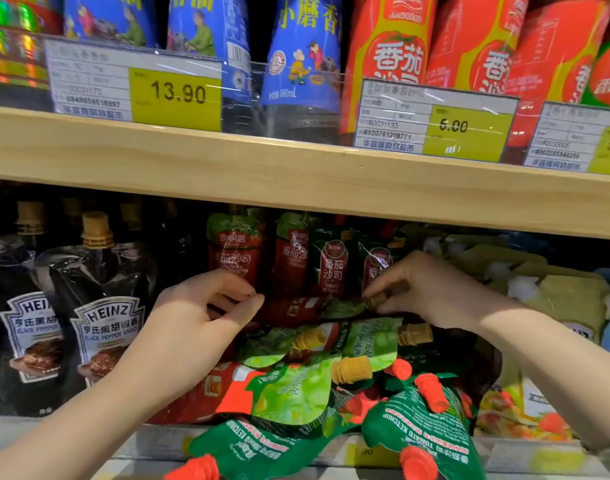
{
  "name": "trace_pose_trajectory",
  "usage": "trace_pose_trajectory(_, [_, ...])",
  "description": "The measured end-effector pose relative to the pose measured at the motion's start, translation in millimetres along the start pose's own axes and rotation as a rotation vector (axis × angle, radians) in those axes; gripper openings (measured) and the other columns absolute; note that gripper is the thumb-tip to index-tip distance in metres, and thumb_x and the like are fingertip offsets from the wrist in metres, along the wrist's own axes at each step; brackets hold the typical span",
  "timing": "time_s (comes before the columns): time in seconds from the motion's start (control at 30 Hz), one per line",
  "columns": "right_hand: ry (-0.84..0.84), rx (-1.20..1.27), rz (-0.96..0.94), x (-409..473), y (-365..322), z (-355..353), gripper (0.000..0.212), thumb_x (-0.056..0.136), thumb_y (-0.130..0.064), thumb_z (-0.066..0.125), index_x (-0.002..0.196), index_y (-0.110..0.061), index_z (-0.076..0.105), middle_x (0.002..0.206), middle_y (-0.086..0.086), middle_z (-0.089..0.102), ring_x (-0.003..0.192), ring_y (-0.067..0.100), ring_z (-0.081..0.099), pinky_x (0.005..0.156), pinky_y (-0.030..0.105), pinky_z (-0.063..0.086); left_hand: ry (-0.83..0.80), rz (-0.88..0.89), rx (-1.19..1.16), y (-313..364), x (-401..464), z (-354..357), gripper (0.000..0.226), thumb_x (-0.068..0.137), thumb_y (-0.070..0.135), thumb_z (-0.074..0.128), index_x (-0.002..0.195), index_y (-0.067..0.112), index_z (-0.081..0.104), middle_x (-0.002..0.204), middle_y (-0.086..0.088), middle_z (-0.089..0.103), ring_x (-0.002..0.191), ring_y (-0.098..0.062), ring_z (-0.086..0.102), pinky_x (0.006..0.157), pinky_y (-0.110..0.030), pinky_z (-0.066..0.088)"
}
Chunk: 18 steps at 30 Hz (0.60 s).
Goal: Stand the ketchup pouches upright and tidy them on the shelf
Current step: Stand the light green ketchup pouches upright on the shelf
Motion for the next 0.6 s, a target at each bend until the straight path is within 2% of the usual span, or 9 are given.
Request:
trace_pose_trajectory(0.07, [0.055, 0.081, 0.007, 4.3, -6.4, -4.8, 0.027, 0.079, -0.009, 0.068, 0.106, -0.014, 0.072, 0.081, -0.009, 0.062, 0.081, 0.005, 0.057, 0.061, 0.002, 0.038, 0.014, -0.016, -0.027, -1.0, 4.3, -1.8, 0.015, 0.078, 0.019, 0.067, 0.068, 0.030, 0.064, 0.077, 0.021, 0.067, 0.069, 0.004, 0.059, 0.058, -0.002, 0.043])
trace_pose_trajectory(0.13, [0.127, 0.137, -0.021, 12.5, -16.8, -9.6, 0.025, 0.082, -0.006, 0.064, 0.106, -0.010, 0.070, 0.084, -0.001, 0.066, 0.086, 0.008, 0.059, 0.066, 0.004, 0.039, 0.024, -0.043, 0.006, -2.0, 9.9, -2.3, 0.015, 0.078, 0.021, 0.067, 0.067, 0.030, 0.063, 0.065, 0.009, 0.066, 0.067, -0.001, 0.059, 0.055, -0.007, 0.041])
trace_pose_trajectory(0.2, [0.155, 0.219, -0.040, 23.0, -31.8, -10.8, 0.022, 0.086, -0.005, 0.058, 0.107, -0.005, 0.067, 0.085, 0.003, 0.065, 0.082, 0.012, 0.062, 0.062, -0.003, 0.036, 0.002, -0.072, 0.053, -0.6, 17.9, -1.5, 0.007, 0.078, 0.022, 0.068, 0.074, 0.026, 0.064, 0.077, 0.010, 0.067, 0.070, -0.004, 0.058, 0.059, -0.009, 0.039])
trace_pose_trajectory(0.23, [0.152, 0.273, -0.049, 28.1, -39.1, -11.4, 0.021, 0.088, -0.004, 0.056, 0.107, -0.002, 0.064, 0.087, 0.003, 0.063, 0.077, 0.016, 0.063, 0.064, -0.001, 0.037, -0.010, -0.087, 0.087, 0.2, 23.4, -0.5, 0.005, 0.077, 0.022, 0.069, 0.081, 0.022, 0.066, 0.083, 0.005, 0.068, 0.071, -0.008, 0.059, 0.059, -0.009, 0.038])
trace_pose_trajectory(0.3, [0.151, 0.392, -0.067, 37.7, -50.9, -10.0, 0.021, 0.089, -0.001, 0.052, 0.108, 0.004, 0.060, 0.092, 0.004, 0.057, 0.065, 0.017, 0.061, 0.069, 0.009, 0.043, -0.061, -0.111, 0.135, -0.1, 30.6, 3.2, 0.025, 0.076, 0.021, 0.071, 0.100, 0.015, 0.067, 0.097, -0.003, 0.067, 0.071, -0.014, 0.059, 0.056, -0.008, 0.041])
trace_pose_trajectory(0.37, [0.169, 0.488, -0.052, 47.4, -58.7, -7.0, 0.022, 0.090, -0.001, 0.052, 0.109, 0.005, 0.059, 0.096, 0.007, 0.056, 0.062, 0.016, 0.058, 0.074, 0.021, 0.050, -0.121, -0.153, 0.161, -2.2, 35.0, 9.7, 0.043, 0.075, 0.024, 0.072, 0.116, 0.014, 0.062, 0.110, -0.007, 0.066, 0.083, -0.018, 0.062, 0.070, -0.014, 0.046])
trace_pose_trajectory(0.43, [0.200, 0.527, -0.013, 55.3, -62.7, -2.8, 0.023, 0.089, -0.005, 0.054, 0.110, 0.003, 0.060, 0.098, 0.016, 0.061, 0.066, 0.019, 0.059, 0.087, 0.038, 0.052, -0.158, -0.186, 0.153, -8.1, 40.7, 18.4, 0.051, 0.077, 0.025, 0.070, 0.125, 0.013, 0.056, 0.120, -0.009, 0.064, 0.105, -0.023, 0.061, 0.087, -0.024, 0.044])
trace_pose_trajectory(0.47, [0.218, 0.539, 0.018, 58.3, -64.0, -0.8, 0.025, 0.089, -0.007, 0.055, 0.111, 0.003, 0.060, 0.100, 0.019, 0.064, 0.068, 0.019, 0.060, 0.093, 0.042, 0.051, -0.176, -0.203, 0.126, -11.7, 43.4, 23.1, 0.051, 0.079, 0.024, 0.068, 0.127, 0.012, 0.055, 0.121, -0.009, 0.064, 0.109, -0.024, 0.060, 0.088, -0.025, 0.044])
trace_pose_trajectory(0.6, [0.224, 0.607, 0.108, 64.0, -69.8, 2.7, 0.032, 0.090, -0.008, 0.054, 0.120, 0.006, 0.052, 0.119, 0.025, 0.061, 0.099, 0.033, 0.064, 0.099, 0.042, 0.048, -0.213, -0.254, 0.011, -21.1, 53.6, 40.2, 0.029, 0.086, 0.014, 0.059, 0.115, 0.007, 0.063, 0.113, -0.016, 0.068, 0.103, -0.027, 0.064, 0.086, -0.030, 0.050])
Point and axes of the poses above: each hand's wrist, its own x-axis towards the middle knuckle, its own z-axis out of the palm, y = z × x, the point moved 2 cm from there along x, towards the middle knuckle
